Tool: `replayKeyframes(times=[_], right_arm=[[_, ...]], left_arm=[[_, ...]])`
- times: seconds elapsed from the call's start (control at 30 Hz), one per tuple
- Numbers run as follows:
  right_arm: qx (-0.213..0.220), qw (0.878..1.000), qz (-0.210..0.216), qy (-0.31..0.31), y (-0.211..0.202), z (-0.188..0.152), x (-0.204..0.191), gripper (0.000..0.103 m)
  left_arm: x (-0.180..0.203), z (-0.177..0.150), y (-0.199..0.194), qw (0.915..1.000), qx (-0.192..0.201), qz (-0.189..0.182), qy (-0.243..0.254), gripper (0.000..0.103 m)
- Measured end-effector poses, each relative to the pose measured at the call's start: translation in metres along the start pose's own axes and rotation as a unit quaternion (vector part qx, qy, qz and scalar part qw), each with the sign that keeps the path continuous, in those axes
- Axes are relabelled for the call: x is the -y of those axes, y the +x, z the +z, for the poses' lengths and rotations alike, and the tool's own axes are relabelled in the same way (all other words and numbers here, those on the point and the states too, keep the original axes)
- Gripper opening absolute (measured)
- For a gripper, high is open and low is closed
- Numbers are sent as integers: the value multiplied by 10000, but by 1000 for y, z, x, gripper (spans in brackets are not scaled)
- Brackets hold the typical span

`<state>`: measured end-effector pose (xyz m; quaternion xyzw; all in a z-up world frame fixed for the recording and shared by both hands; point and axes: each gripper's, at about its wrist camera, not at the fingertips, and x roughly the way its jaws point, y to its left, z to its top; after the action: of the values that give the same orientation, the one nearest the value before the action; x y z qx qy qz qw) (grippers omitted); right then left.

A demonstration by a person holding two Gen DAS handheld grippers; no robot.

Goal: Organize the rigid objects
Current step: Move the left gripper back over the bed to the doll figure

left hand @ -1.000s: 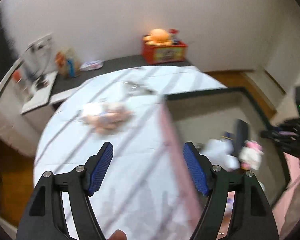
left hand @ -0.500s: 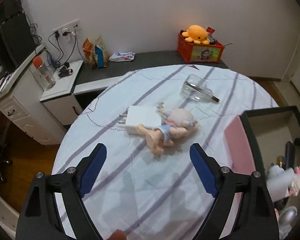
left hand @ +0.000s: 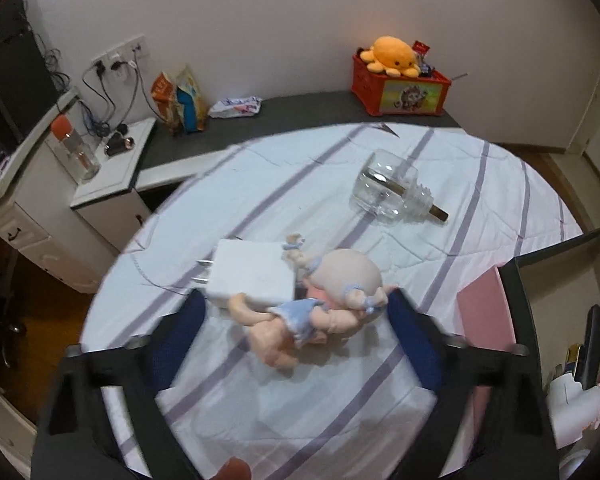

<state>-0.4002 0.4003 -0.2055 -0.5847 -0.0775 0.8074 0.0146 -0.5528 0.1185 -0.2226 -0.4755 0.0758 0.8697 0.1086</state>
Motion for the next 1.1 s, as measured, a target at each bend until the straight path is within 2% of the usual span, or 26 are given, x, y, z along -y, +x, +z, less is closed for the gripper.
replayKeyframes(times=[0.07,0.17,0.23,0.27,0.53,0.73,0.83,0.87,0.9,0.97,1.1], right_arm=[[0,10000,12,1,1,-1,-1,13],[6,10000,19,3,0,-2,-1,13],[5,10000,25,14,0,-1,-1,14],[6,10000,28,10,-1,-2,-1,14],[-10,10000,38,66,-2,1,0,14],[-21,9999,89,102,-1,1,0,14],[-12,9999,86,107,0,0,1,14],[-14,9999,83,100,-1,0,1,14],[-13,9999,76,96,-1,0,1,14],[-16,9999,78,105,0,0,1,14],[-32,9999,76,102,-1,-2,0,14]], left_arm=[[3,-3,-1,10000,9,18,79,77],[2,-7,-8,9999,13,-32,152,69],[0,-11,-12,9999,-29,-58,121,60],[0,-13,-13,9998,-78,-46,166,48],[-7,-35,-24,9996,-178,-171,117,47],[-2,-63,-43,9991,-206,-203,315,47],[-1,-75,-50,9988,-212,-150,403,50],[0,-77,-51,9988,-221,-159,410,55],[1,-76,-50,9987,-218,-172,418,67],[0,-73,-48,9992,-157,-64,370,80],[-3,-62,-40,9997,-92,3,219,84]])
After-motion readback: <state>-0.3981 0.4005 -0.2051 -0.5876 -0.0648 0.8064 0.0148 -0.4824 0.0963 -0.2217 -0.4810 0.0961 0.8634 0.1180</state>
